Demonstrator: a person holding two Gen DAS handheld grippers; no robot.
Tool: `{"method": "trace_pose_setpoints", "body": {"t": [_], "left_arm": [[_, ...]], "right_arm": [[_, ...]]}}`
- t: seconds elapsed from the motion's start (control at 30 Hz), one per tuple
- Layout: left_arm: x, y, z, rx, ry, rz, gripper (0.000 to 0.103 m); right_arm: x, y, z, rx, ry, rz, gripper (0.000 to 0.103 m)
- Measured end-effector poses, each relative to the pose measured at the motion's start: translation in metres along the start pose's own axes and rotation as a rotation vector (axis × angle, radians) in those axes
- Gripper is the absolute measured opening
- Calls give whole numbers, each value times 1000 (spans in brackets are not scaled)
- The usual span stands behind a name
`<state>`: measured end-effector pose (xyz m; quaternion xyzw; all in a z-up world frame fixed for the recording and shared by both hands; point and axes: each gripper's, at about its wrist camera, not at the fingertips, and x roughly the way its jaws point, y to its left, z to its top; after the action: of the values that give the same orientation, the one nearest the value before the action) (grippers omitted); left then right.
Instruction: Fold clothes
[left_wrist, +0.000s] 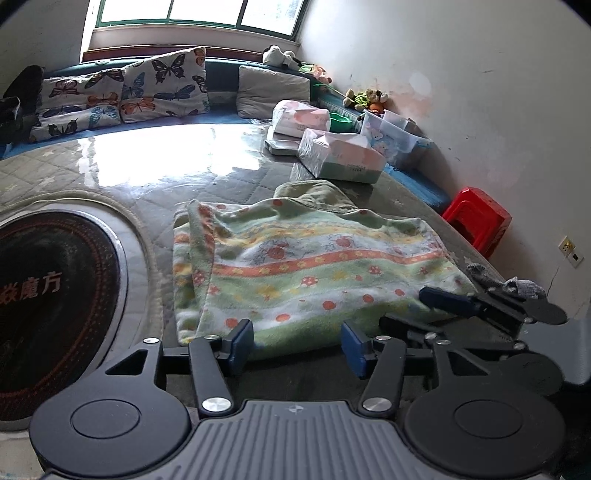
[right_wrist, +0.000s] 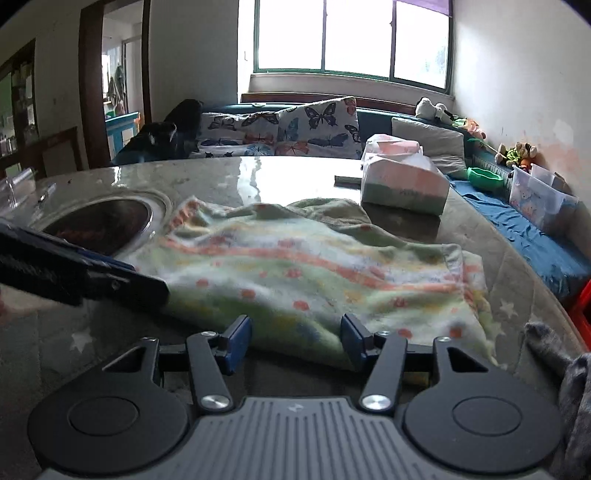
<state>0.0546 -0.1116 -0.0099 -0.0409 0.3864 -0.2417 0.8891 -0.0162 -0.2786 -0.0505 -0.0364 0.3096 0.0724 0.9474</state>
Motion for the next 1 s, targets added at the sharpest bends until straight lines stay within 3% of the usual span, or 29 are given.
{"method": "trace_pose_setpoints", "body": {"t": [0.17, 0.27, 0.37, 0.6, 0.77, 1.0], "left_arm": [[-5, 2, -4, -12, 9, 13, 61], [-9, 1, -6, -6, 6, 23, 70], [-12, -1, -8, 0, 6, 34, 74], [-22, -2, -14, 10, -11, 59, 101], [-29, -4, -17, 28, -28, 64, 103], [-32, -2, -23, 21, -12, 67, 103]], "right_arm": [[-9, -1, 2, 22, -9, -1, 57], [-15, 0, 2, 27, -6, -7, 64], [-18, 2, -1, 30, 3, -16, 78], [-25, 7, -3, 47, 2, -21, 93], [-29, 12, -5, 43, -1, -47, 103], [-36, 16, -8, 63, -3, -74, 103]]}}
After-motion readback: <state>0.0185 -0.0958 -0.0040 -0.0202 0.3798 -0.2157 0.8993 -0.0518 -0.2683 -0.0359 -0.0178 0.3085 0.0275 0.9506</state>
